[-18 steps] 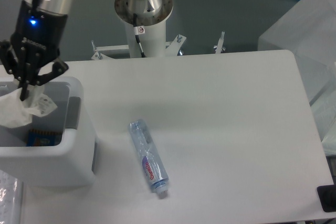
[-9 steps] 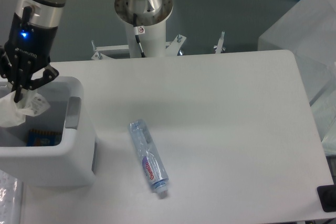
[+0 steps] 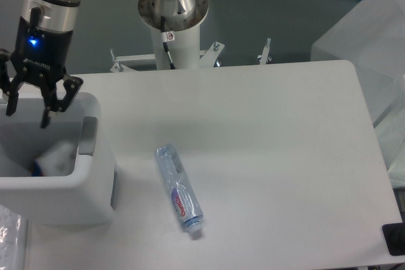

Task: Place the trash in the trash can
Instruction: 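Move the open gripper back over the table beside the bottle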

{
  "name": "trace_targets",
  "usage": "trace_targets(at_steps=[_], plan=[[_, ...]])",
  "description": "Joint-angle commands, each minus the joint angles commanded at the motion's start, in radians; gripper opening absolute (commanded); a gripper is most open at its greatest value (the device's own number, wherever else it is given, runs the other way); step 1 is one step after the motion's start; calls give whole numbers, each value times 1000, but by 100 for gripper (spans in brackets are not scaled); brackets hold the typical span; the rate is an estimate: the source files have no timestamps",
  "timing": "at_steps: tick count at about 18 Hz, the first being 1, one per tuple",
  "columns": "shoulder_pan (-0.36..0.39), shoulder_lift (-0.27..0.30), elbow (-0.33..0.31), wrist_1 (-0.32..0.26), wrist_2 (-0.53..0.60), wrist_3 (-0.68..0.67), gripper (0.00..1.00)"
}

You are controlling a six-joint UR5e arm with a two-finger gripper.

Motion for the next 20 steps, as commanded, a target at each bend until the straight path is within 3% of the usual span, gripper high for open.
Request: trace_targets(at_steps=[1, 4, 7, 10, 13, 17, 20], plan=[[23, 3, 3, 0, 3, -2, 73], [202, 26, -55, 5, 5, -49, 91], [369, 18, -58, 5, -3, -87, 96], [465, -24, -54, 5, 0, -98, 100], [526, -84, -25, 3, 9, -101, 100], [526, -207, 14, -3, 104, -97, 100], [522, -299, 72, -8, 110, -100, 100]])
